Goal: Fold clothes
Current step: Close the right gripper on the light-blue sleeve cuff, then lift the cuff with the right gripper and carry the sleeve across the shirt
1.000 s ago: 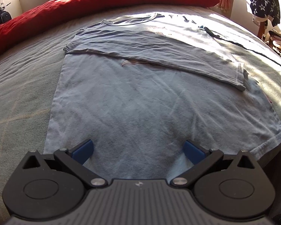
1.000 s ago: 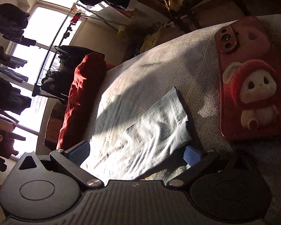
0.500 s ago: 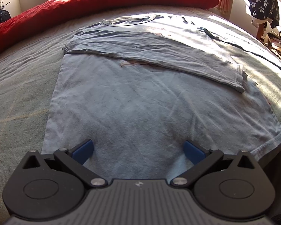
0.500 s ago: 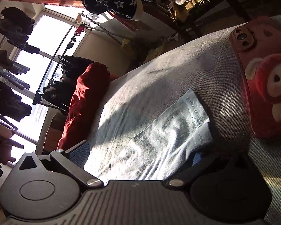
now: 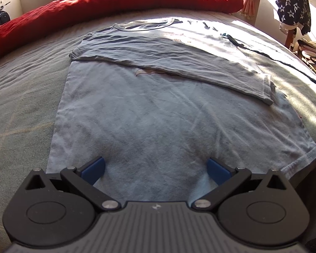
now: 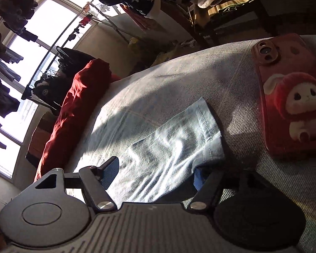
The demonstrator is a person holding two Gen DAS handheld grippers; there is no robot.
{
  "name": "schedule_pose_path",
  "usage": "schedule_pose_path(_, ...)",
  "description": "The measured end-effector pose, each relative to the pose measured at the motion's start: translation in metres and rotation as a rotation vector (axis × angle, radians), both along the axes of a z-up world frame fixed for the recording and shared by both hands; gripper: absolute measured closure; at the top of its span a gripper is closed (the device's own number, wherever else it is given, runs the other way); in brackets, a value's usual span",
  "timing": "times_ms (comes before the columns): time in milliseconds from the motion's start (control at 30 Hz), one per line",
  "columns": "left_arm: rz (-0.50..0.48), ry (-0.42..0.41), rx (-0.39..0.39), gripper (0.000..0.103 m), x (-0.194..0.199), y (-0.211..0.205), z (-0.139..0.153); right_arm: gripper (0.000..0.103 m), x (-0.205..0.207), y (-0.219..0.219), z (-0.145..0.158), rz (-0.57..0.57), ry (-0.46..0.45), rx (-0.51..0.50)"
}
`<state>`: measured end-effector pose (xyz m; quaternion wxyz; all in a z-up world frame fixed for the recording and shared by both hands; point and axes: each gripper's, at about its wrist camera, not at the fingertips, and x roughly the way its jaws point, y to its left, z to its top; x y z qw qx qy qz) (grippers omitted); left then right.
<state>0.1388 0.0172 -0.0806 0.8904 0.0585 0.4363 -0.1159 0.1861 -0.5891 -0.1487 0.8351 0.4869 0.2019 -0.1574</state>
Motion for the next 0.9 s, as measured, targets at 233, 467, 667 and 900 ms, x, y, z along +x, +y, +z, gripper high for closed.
schedule_pose_path(233, -0.004, -0.005, -0.001, 0.001, -0.001, 0.003, 0.000, 0.099, -0.010, -0.015, -0.012, -0.024, 0.045, 0.071)
schedule_pose_path(467, -0.001, -0.003, -0.004, 0.001, -0.003, 0.005, 0.002, 0.098, -0.001, -0.006, 0.007, 0.045, 0.075, -0.009)
schedule_pose_path(667, 0.016, -0.007, -0.009, 0.001, -0.006, 0.012, 0.006, 0.098, 0.016, 0.014, 0.034, 0.144, 0.084, -0.086)
schedule_pose_path(900, 0.037, -0.025, -0.021, 0.001, -0.015, 0.025, 0.013, 0.098, 0.030, 0.039, 0.060, 0.236, 0.042, -0.108)
